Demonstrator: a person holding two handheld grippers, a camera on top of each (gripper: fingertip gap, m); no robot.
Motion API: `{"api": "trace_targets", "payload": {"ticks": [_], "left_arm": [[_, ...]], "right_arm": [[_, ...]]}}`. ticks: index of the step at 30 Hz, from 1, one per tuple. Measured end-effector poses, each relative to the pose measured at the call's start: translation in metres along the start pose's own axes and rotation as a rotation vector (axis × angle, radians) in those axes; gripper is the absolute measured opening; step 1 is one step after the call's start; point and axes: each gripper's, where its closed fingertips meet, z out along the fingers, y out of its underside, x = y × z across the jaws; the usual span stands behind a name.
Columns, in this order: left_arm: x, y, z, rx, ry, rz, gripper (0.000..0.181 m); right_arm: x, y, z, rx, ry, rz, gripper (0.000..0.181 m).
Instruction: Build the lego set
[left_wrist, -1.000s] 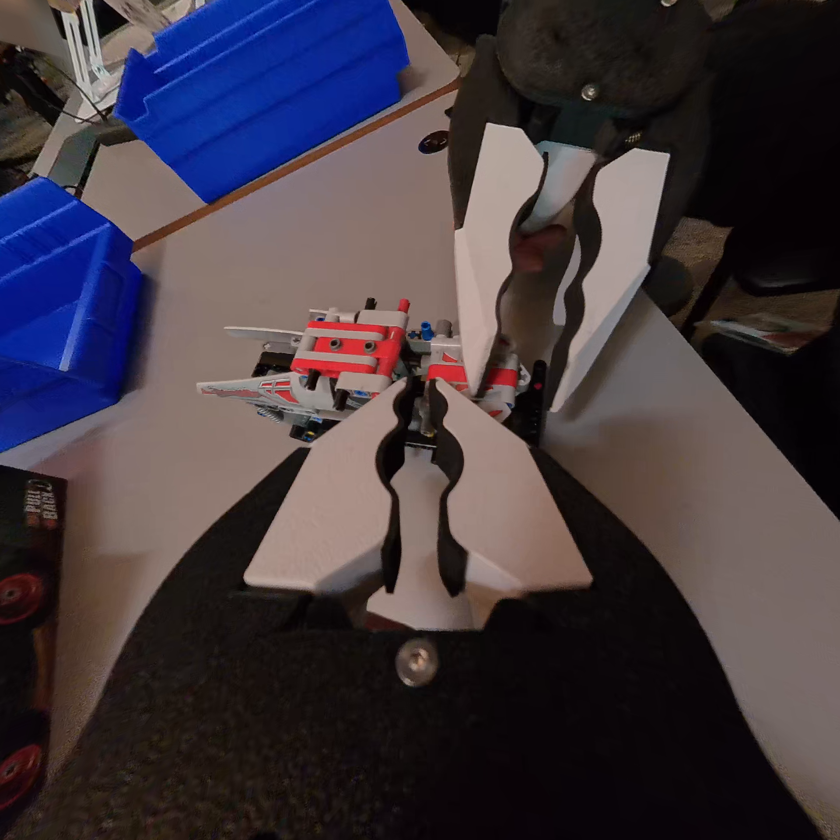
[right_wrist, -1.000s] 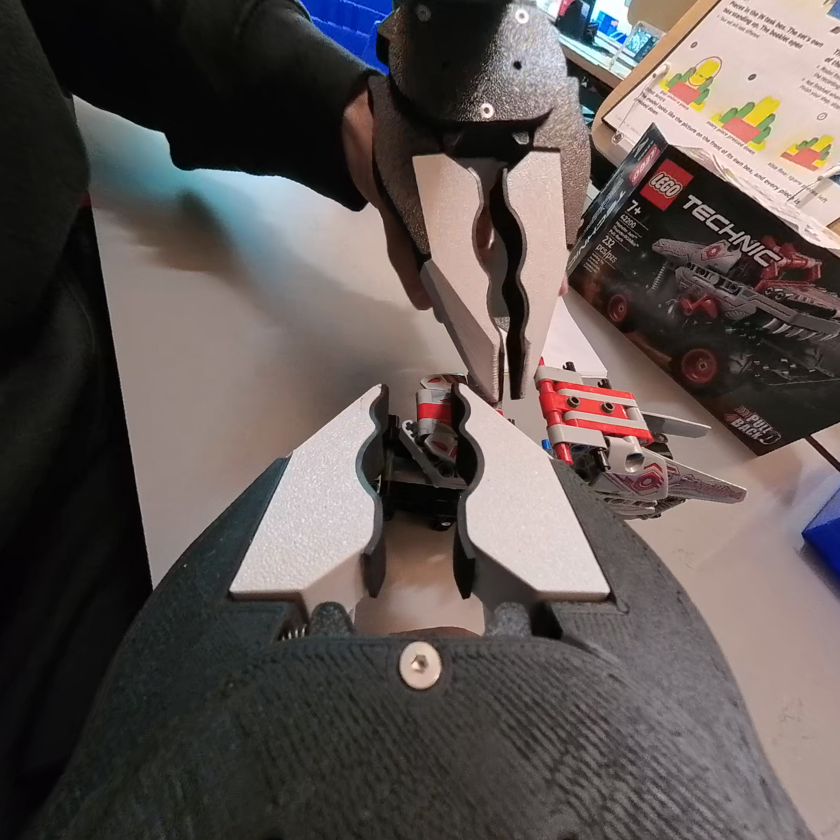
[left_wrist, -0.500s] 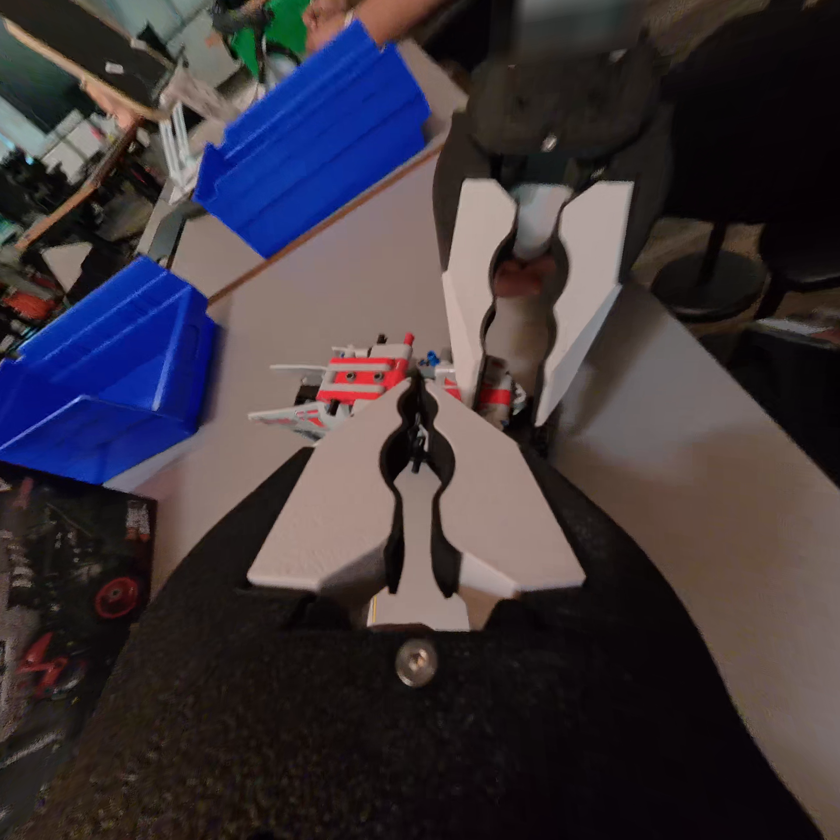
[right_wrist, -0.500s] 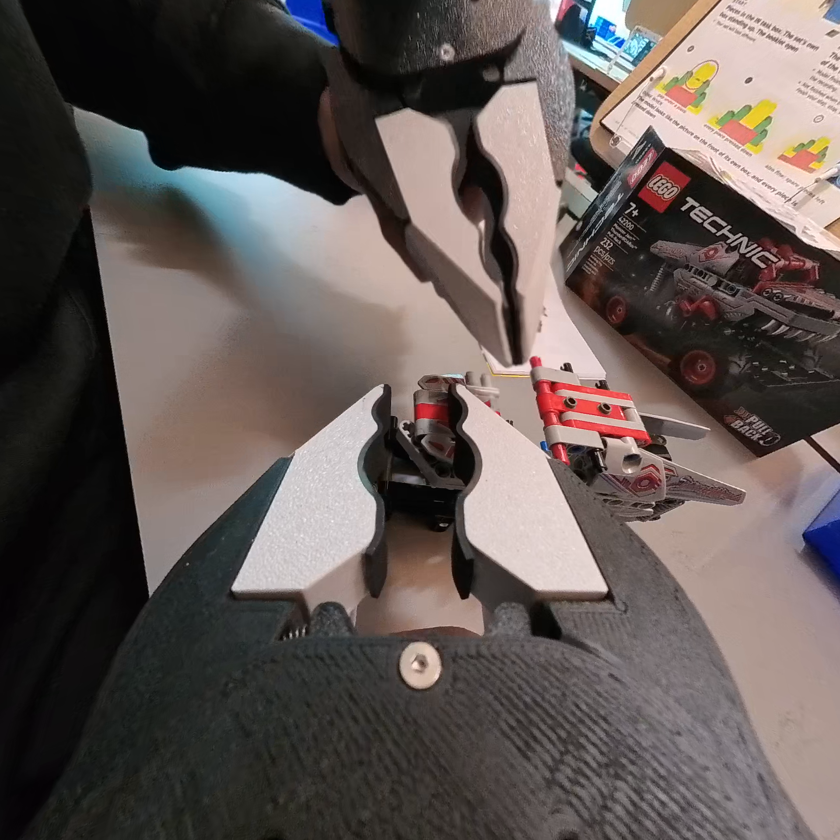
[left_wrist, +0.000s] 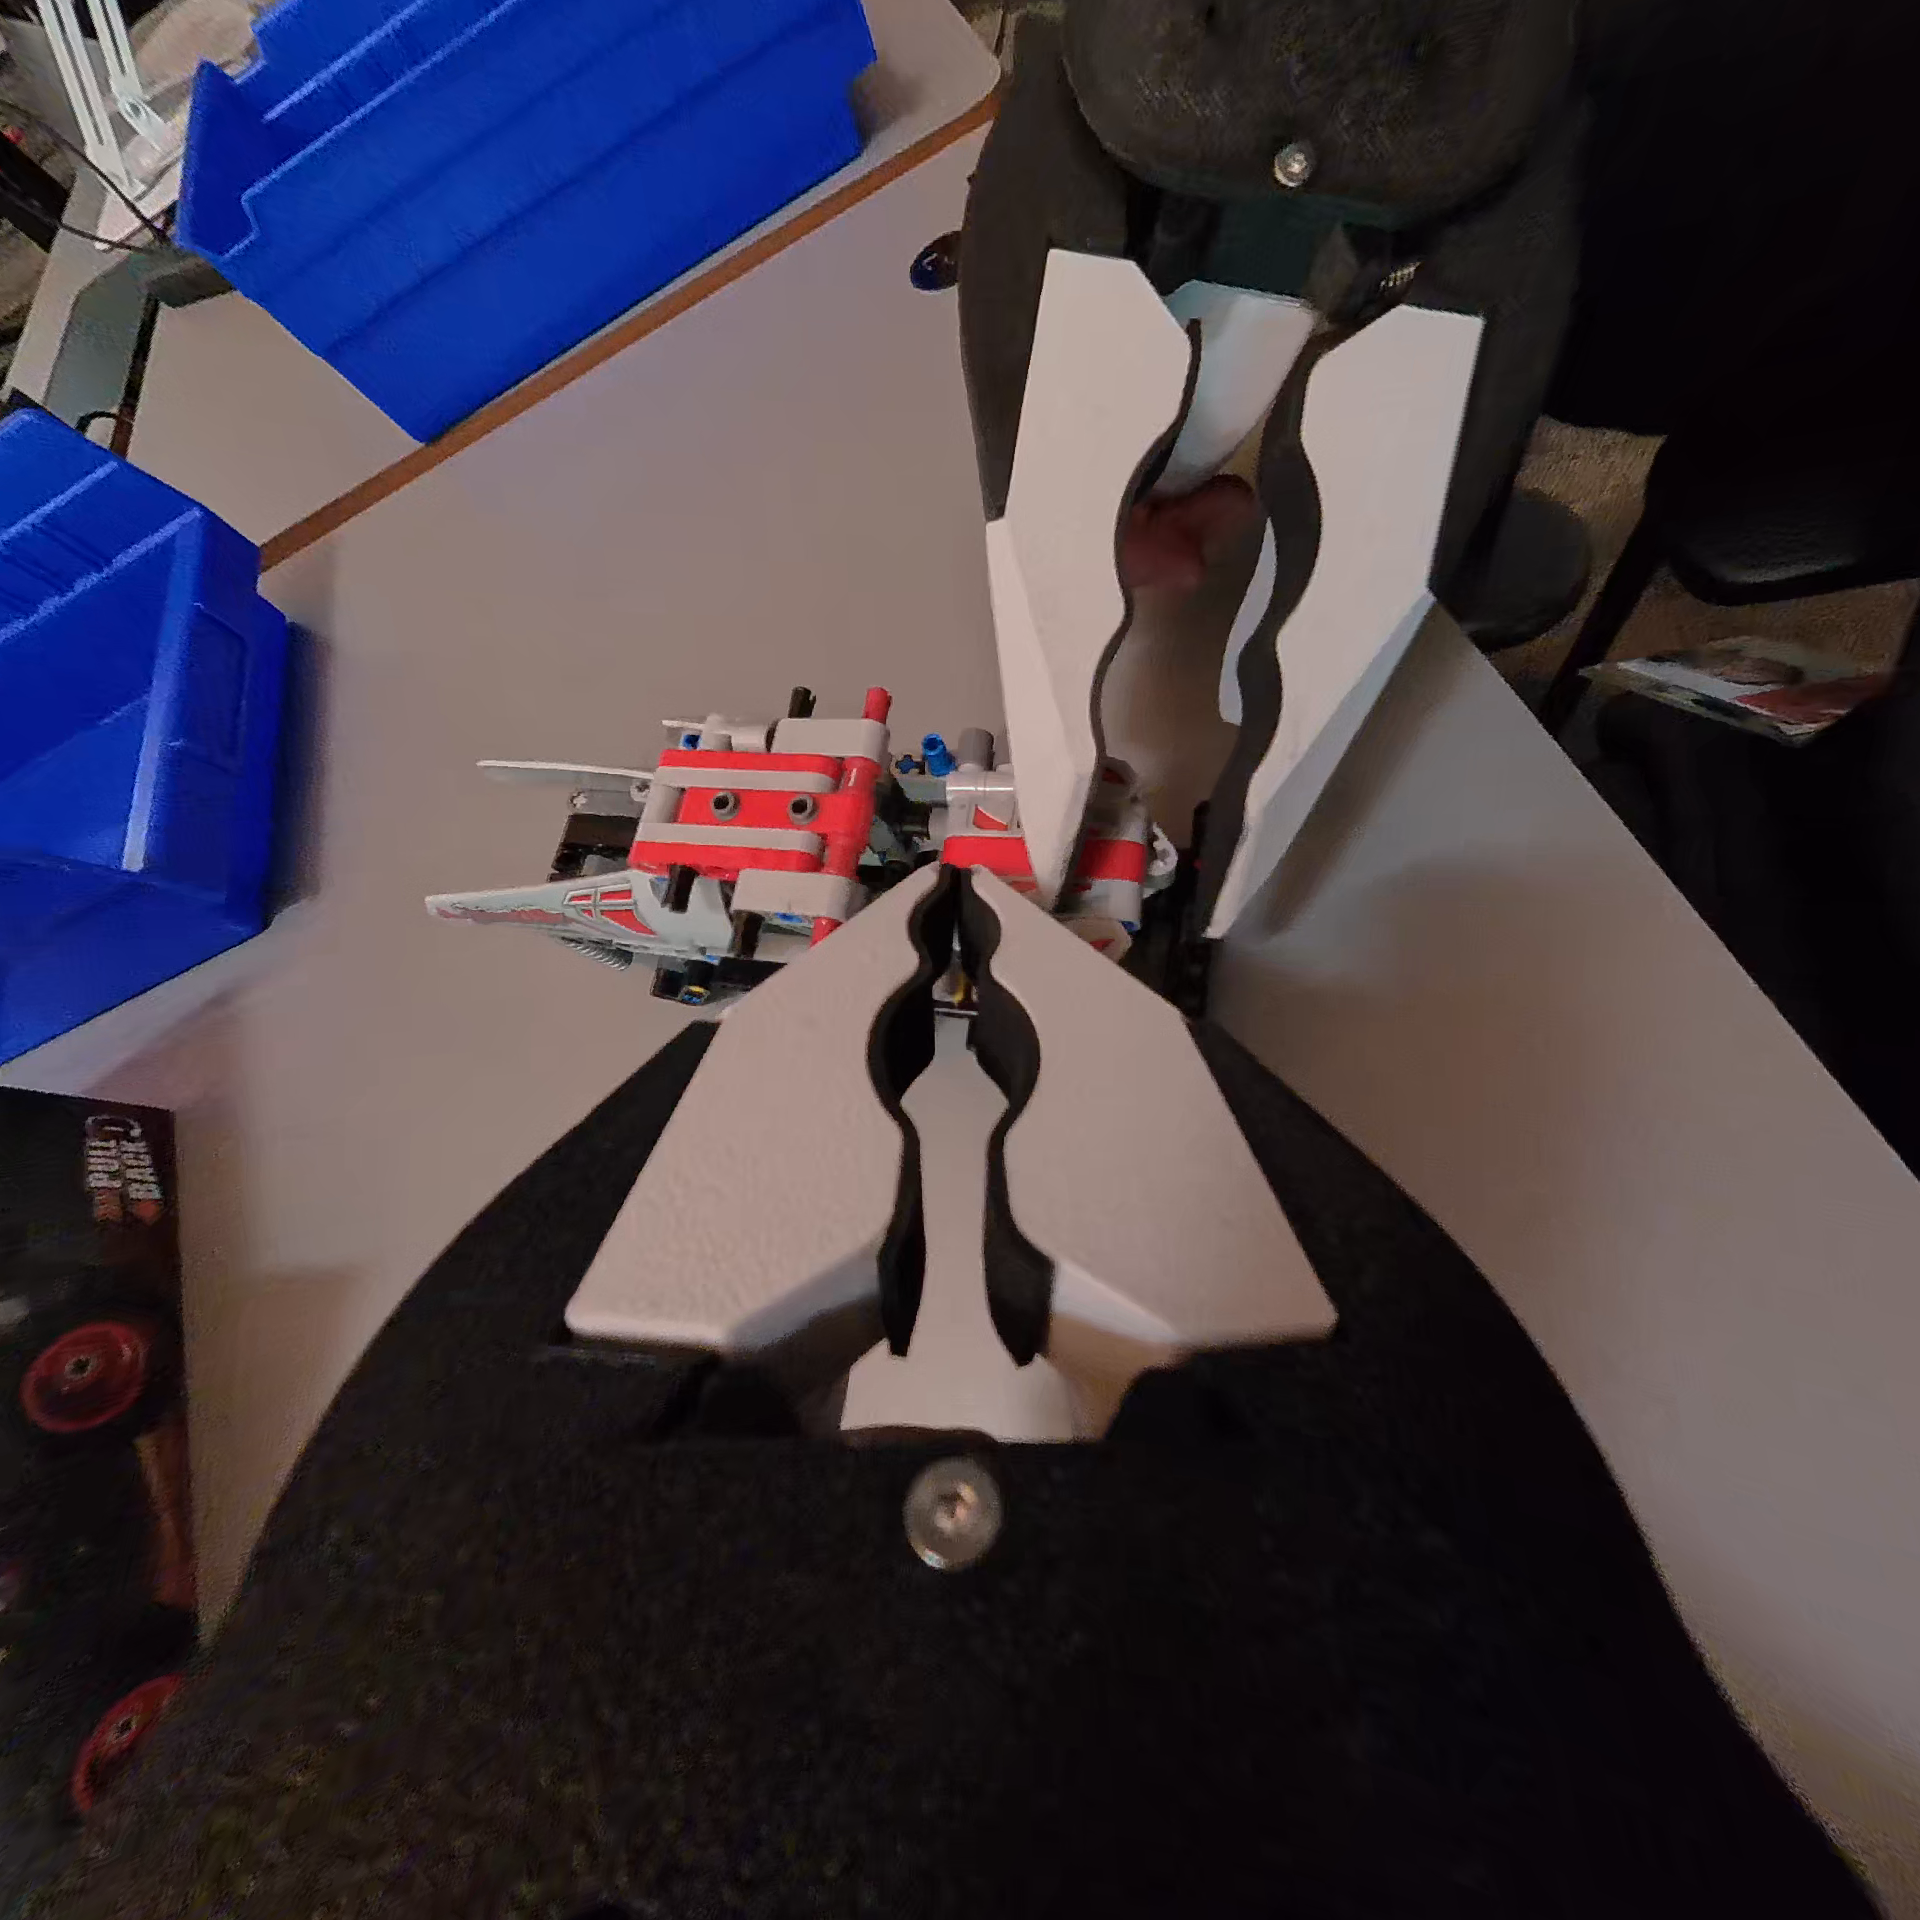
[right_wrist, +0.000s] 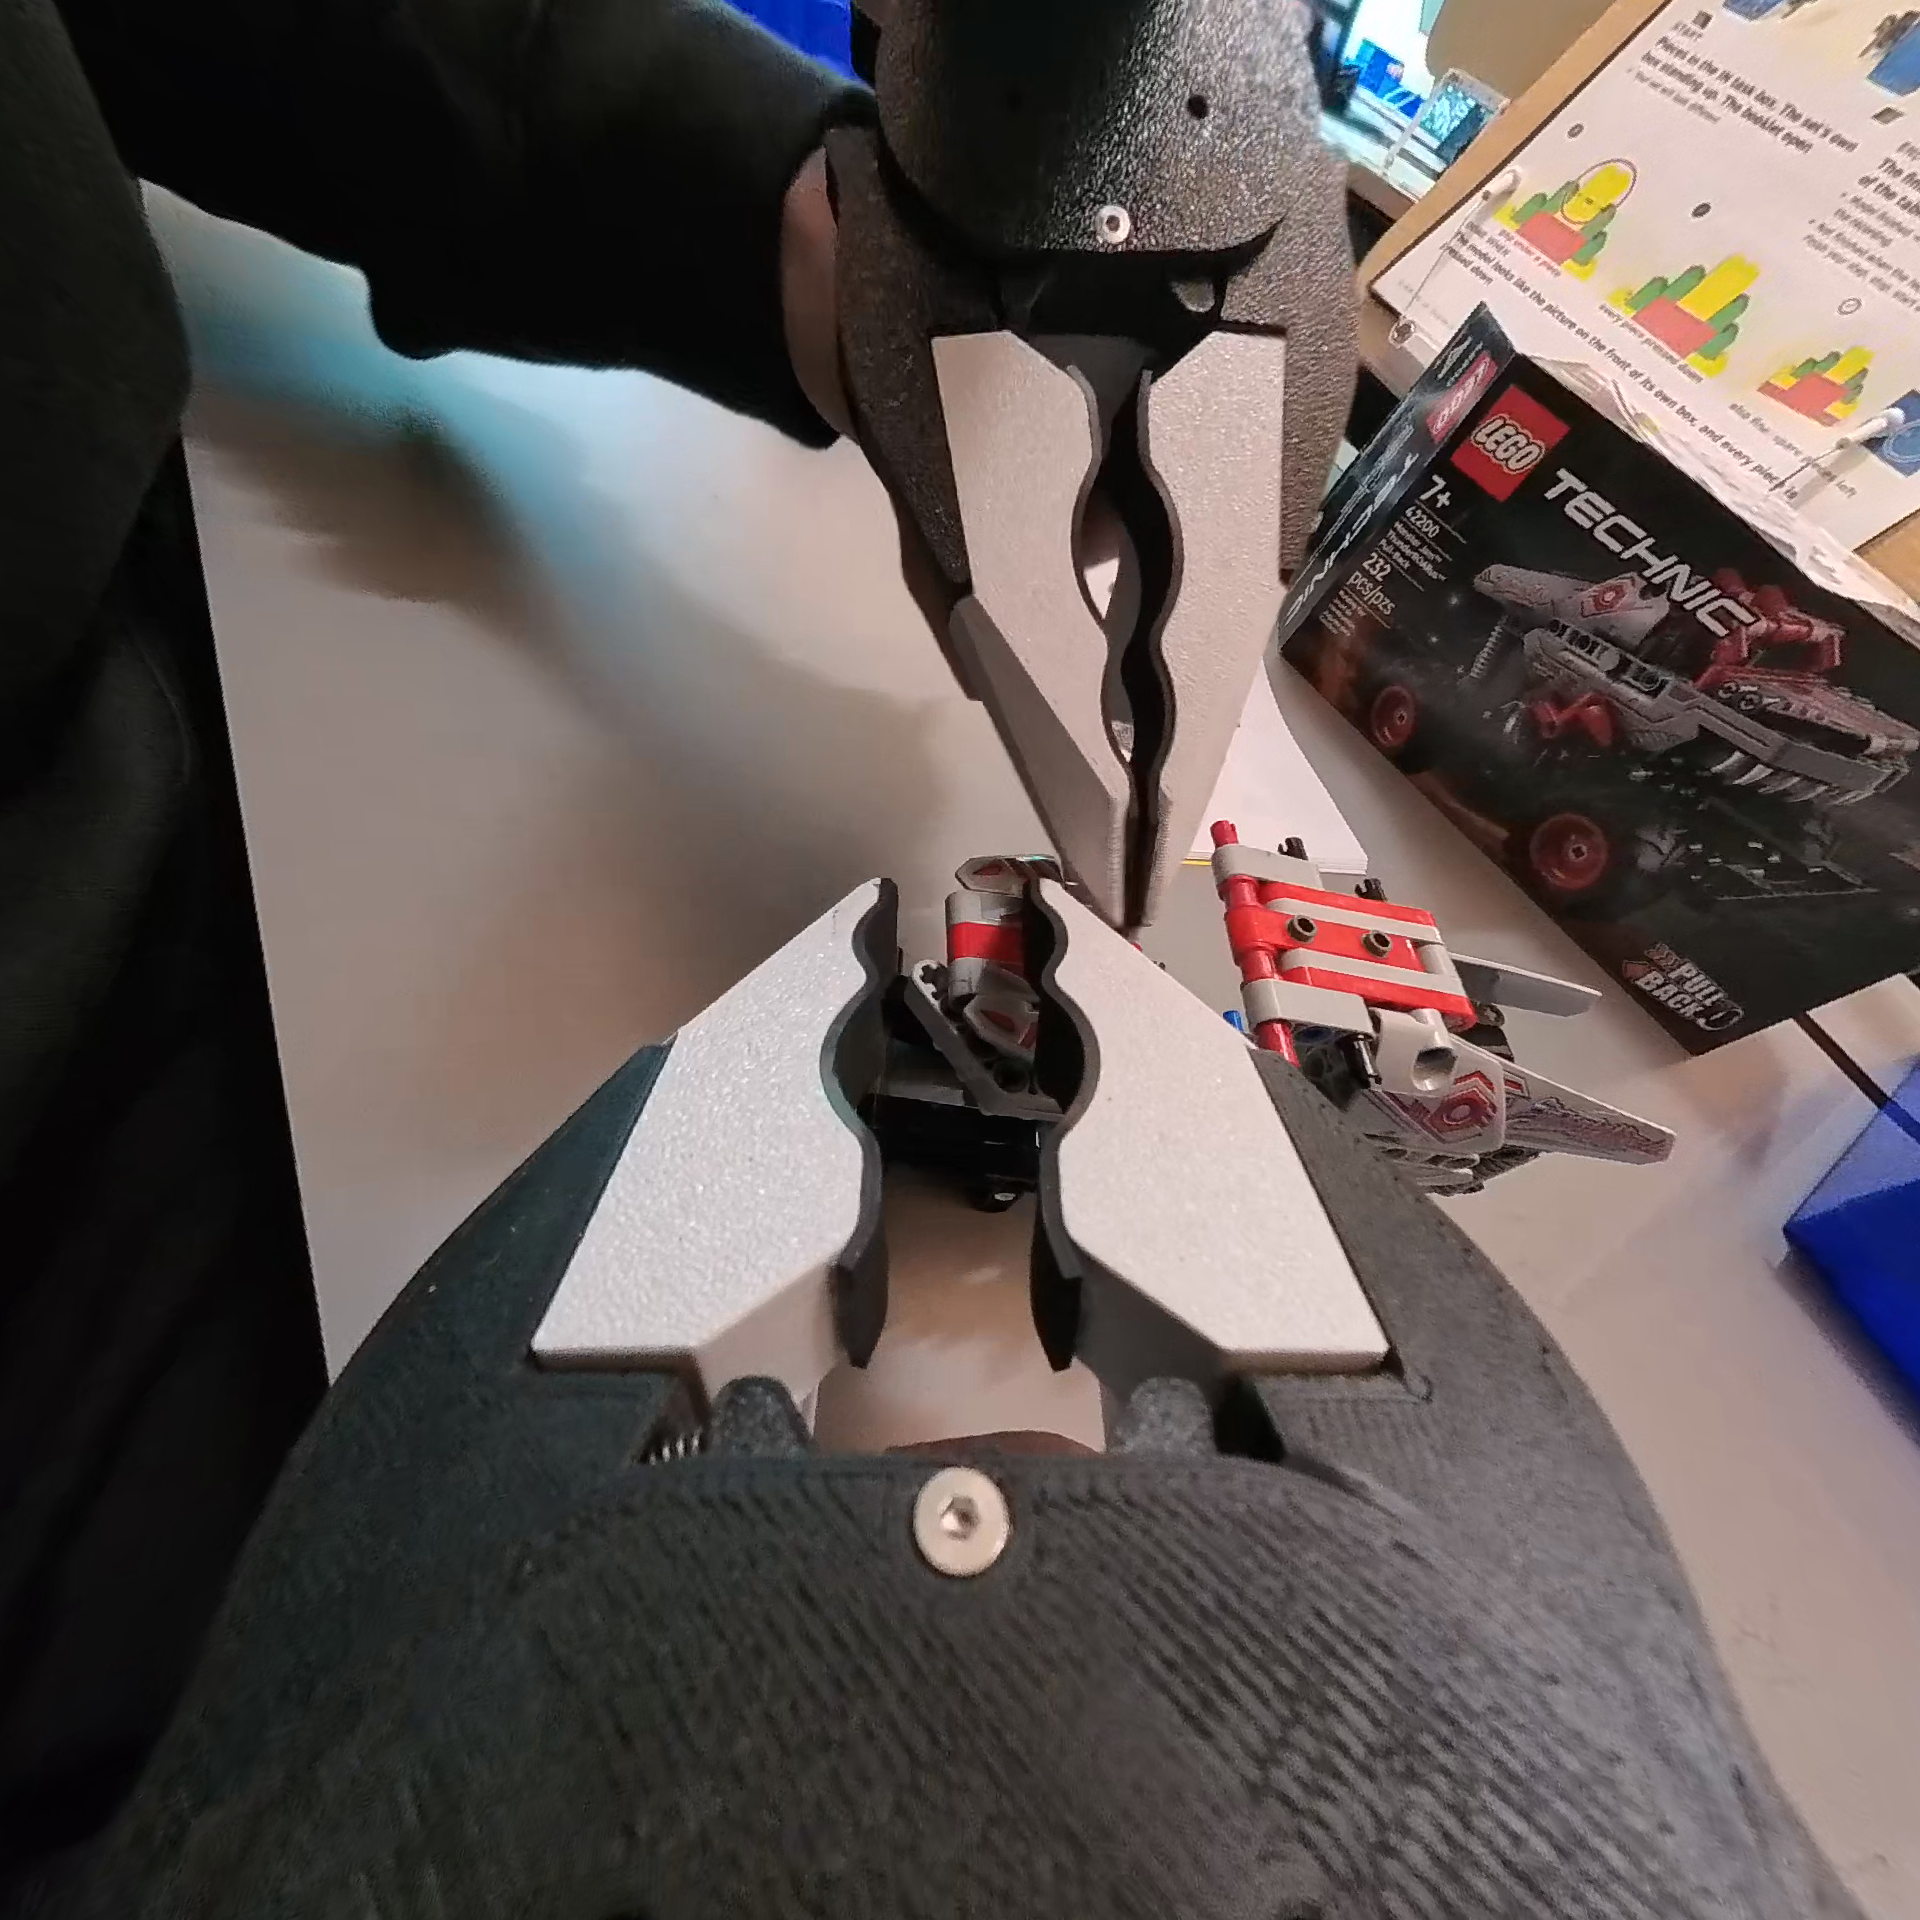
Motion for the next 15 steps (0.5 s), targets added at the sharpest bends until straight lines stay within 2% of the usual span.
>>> {"api": "trace_targets", "payload": {"ticks": [9,13,15], "left_arm": [[-0.008,0.001,0.002,-0.051,-0.074,0.059,0.0],[-0.01,-0.01,-0.008,0.026,-0.107,0.012,0.0],[-0.009,-0.009,-0.013,0.036,-0.101,-0.016,0.0]], "right_arm": [[-0.003,-0.003,-0.001,0.015,-0.012,0.001,0.021],[0.01,-0.012,-0.017,0.065,0.06,0.046,0.034],[0.024,-0.006,-0.026,0.045,0.13,0.095,0.04]]}}
